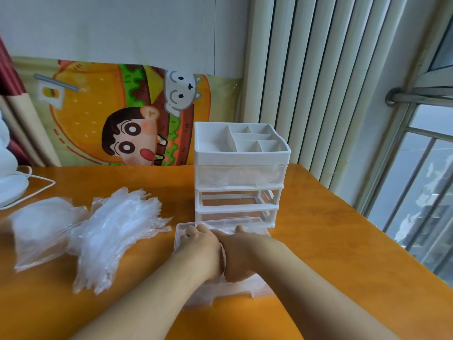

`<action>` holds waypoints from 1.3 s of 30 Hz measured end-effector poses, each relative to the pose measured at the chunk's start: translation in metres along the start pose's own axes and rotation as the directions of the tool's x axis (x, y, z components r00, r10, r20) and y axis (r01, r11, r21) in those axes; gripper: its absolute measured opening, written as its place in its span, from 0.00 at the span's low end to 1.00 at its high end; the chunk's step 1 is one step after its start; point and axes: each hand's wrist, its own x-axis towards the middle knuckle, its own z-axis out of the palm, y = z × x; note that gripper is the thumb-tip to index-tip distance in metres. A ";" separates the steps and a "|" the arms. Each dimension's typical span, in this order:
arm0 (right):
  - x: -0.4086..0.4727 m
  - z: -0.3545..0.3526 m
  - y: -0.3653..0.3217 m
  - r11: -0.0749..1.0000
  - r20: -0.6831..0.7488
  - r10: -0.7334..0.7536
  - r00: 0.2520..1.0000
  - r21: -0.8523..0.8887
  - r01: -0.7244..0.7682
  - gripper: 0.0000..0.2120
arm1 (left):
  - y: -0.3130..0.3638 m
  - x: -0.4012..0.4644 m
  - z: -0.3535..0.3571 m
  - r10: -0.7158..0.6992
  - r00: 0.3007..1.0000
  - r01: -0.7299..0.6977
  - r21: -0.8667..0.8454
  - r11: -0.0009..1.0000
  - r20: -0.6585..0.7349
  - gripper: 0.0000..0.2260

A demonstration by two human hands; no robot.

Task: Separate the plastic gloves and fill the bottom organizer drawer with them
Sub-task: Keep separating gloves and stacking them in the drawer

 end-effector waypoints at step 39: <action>-0.025 -0.003 -0.059 0.956 -0.829 0.131 0.544 0.251 0.153 0.16 | -0.175 -0.034 -0.029 0.033 0.770 0.031 0.089 0.996 -0.637 0.17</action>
